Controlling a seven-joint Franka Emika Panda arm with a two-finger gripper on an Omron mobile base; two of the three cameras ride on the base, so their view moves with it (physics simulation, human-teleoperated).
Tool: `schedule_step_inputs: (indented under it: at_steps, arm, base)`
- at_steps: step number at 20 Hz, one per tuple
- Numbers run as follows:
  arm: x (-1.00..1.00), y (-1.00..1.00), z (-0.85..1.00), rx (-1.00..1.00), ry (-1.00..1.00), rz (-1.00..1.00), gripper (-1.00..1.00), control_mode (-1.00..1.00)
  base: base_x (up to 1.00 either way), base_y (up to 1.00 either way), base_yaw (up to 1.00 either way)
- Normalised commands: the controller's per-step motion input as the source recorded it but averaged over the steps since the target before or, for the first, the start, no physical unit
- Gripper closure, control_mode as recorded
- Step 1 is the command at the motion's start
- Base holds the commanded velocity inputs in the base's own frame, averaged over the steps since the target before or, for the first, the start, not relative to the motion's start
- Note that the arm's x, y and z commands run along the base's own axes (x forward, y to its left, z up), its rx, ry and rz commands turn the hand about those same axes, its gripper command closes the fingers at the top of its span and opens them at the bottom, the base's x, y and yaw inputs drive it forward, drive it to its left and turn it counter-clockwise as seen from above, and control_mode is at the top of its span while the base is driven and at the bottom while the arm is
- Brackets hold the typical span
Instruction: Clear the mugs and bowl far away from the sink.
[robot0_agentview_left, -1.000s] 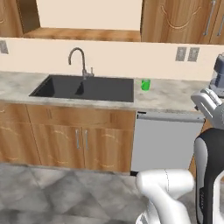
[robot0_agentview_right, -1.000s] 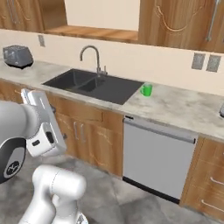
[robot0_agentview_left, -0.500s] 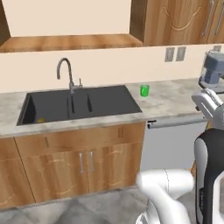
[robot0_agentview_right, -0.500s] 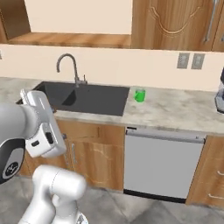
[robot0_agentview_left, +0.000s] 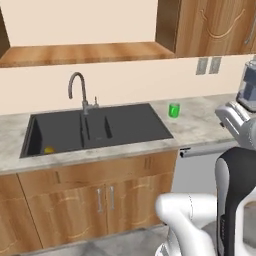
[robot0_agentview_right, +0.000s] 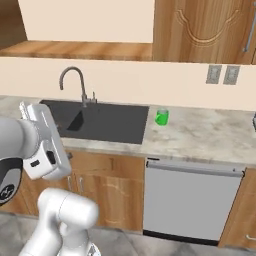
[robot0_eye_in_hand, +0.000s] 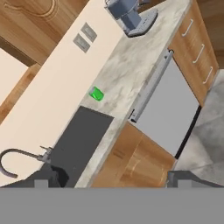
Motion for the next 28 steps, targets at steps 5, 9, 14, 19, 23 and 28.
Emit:
schedule_step_inputs:
  at_steps: [5, 9, 14, 19, 23, 28]
  arm:
    - [0.0, 0.0, 0.0, 0.0, 0.0, 0.0, -1.0, 1.0]
    - [0.0, 0.0, 0.0, 0.0, 0.0, 0.0, -1.0, 1.0]
    - [0.0, 0.0, 0.0, 0.0, 0.0, 0.0, -1.0, 1.0]
    - [0.0, 0.0, 0.0, 0.0, 0.0, 0.0, -1.0, 1.0]
    - [0.0, 0.0, 0.0, 0.0, 0.0, 0.0, -1.0, 1.0]
    - [0.0, 0.0, 0.0, 0.0, 0.0, 0.0, -1.0, 1.0]
  base:
    - [0.71, -0.38, 0.0]
    - [1.0, -0.14, 0.0]
    - [0.8, -0.31, 0.01]
    - [0.44, -0.1, -0.15]
    - [0.55, 0.0, -0.33]
    - [0.61, 0.02, -0.22]
